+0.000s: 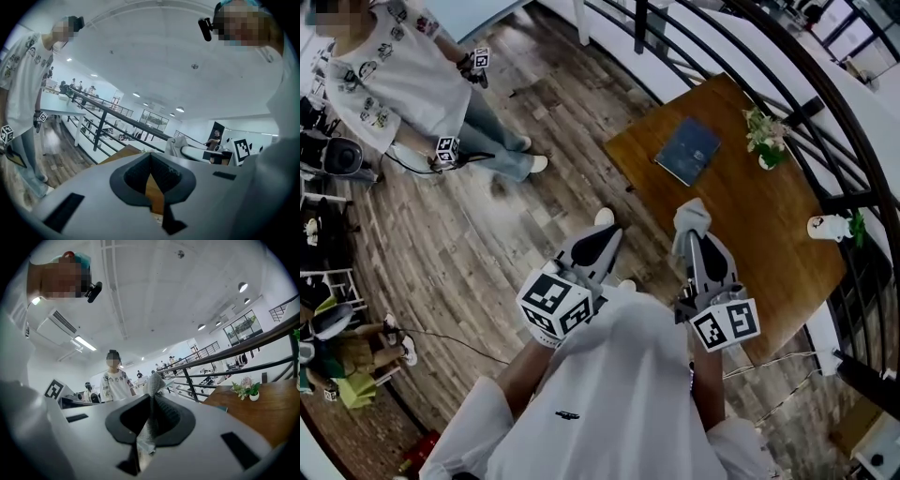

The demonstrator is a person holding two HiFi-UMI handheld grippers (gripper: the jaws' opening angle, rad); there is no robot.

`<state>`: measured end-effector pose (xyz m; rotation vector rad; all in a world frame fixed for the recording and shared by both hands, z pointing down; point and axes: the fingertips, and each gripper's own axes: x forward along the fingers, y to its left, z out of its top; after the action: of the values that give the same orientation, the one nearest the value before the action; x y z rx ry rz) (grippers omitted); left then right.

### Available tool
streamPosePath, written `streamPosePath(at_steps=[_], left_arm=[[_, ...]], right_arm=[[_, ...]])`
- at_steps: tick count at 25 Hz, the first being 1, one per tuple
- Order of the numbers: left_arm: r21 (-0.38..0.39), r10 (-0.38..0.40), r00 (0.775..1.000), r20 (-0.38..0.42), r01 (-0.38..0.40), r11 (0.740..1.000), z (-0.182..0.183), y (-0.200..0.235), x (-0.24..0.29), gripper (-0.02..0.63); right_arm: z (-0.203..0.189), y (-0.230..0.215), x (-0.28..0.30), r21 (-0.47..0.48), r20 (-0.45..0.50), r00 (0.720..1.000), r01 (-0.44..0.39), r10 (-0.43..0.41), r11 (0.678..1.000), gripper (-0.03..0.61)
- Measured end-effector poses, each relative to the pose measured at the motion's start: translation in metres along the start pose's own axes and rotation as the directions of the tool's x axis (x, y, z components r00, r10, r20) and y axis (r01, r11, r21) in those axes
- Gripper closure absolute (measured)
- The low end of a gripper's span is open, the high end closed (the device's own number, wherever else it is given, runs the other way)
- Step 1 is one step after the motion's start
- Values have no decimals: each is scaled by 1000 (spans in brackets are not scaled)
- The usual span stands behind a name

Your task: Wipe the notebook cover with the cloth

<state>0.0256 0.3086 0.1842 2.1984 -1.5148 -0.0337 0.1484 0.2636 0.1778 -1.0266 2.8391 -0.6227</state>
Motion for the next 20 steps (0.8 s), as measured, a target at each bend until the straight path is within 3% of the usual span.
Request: streamPosePath(at_steps=[14, 20], left_arm=[[-20, -152, 984, -96, 151, 988, 83, 92, 120, 594], [-26, -209, 970, -124, 208, 978, 101, 127, 159, 594]], right_arm=[[41, -68, 126, 40, -17, 983, 184, -184, 982, 549], [47, -91, 167, 39, -11, 967, 254, -253, 967, 549]])
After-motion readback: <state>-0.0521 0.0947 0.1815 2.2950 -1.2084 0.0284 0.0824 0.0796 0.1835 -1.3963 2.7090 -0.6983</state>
